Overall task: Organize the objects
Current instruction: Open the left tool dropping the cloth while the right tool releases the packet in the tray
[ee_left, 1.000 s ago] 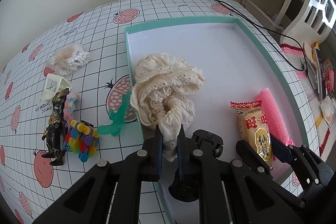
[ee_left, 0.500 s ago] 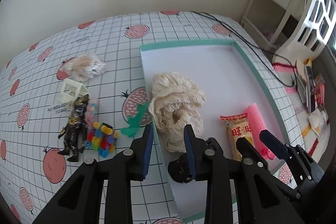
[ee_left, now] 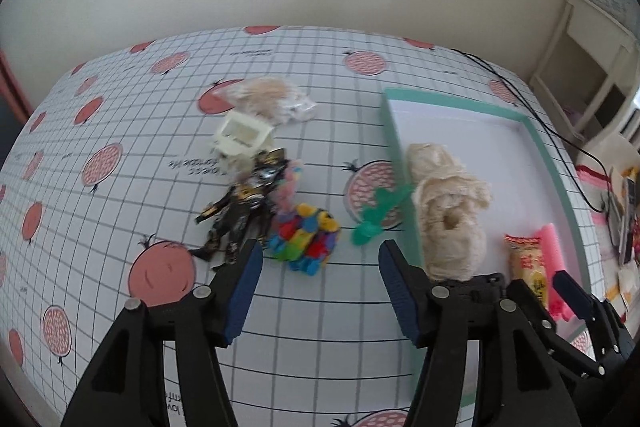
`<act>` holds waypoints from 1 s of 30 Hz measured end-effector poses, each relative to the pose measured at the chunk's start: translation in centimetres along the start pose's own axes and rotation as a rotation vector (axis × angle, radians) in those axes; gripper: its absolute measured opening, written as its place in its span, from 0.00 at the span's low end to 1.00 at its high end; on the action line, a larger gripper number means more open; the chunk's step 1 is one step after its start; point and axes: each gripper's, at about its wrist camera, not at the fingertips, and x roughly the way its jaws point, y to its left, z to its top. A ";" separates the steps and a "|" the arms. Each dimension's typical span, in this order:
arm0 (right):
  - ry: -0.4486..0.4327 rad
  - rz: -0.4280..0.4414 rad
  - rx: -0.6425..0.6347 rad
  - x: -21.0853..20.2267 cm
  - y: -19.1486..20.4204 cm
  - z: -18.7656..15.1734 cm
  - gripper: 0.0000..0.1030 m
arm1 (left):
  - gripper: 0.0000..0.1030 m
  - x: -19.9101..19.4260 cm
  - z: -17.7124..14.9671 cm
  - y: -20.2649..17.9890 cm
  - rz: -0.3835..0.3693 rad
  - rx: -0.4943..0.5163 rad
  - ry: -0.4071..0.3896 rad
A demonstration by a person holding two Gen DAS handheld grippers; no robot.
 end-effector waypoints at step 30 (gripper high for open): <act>-0.013 -0.009 -0.011 0.3 0.5 -0.3 1.00 | 1.00 1.4 -1.0 5.3 0.067 -0.188 -0.043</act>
